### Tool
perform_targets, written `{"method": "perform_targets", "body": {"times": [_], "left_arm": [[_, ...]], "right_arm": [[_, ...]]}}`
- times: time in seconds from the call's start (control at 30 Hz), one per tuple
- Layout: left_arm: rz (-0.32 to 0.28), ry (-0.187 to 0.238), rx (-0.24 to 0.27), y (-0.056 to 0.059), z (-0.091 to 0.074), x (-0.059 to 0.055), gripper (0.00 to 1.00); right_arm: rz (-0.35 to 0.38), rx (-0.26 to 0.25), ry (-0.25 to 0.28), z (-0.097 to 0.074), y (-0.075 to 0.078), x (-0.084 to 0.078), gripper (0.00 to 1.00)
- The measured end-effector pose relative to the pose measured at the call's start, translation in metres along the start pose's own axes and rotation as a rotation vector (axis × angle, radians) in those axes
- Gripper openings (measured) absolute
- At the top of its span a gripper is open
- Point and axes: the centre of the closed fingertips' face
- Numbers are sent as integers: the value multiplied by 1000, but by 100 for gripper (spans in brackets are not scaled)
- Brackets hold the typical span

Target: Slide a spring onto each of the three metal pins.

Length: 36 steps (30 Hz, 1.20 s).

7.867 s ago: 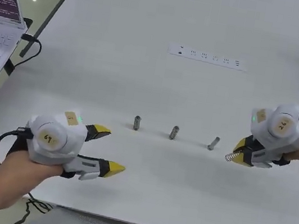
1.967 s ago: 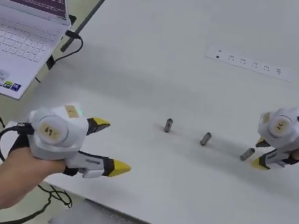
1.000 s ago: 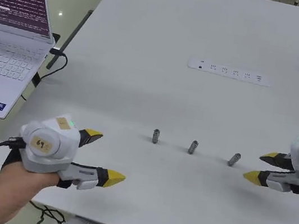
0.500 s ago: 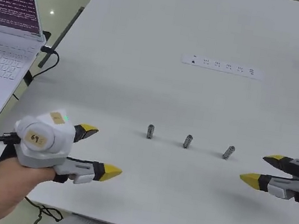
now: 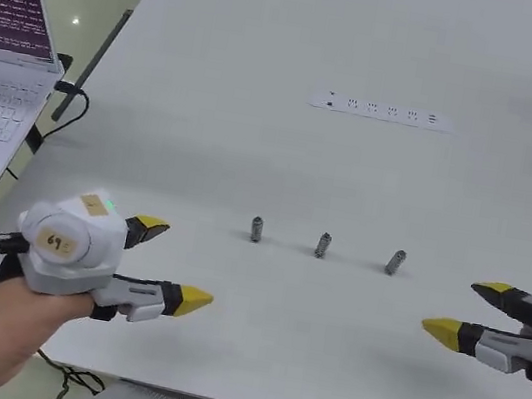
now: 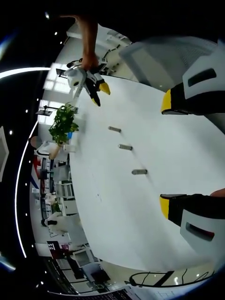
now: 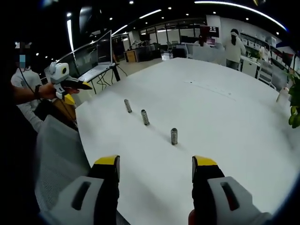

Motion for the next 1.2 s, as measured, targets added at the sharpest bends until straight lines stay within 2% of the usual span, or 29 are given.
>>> {"method": "perform_targets", "body": {"times": [0.17, 0.37, 0.6, 1.2], "left_arm": [[-3, 3, 1, 0, 0, 0, 65], [-5, 5, 3, 4, -1, 0, 65], [-14, 12, 6, 6, -2, 0, 65], [-25, 25, 8, 11, -1, -1, 66]], "right_arm": [[27, -3, 19, -8, -8, 0, 64], [41, -6, 21, -14, -20, -8, 66], [70, -19, 27, -18, -26, -14, 70], [61, -26, 37, -21, -24, -10, 74]]}}
Point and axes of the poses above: the centre of the closed fingertips' face, and the gripper's own axes: z roughly forward along the fingers, y roughly to its right, x roughly out of its top, and after that the axes turned 12 degrees about -x, right-handed
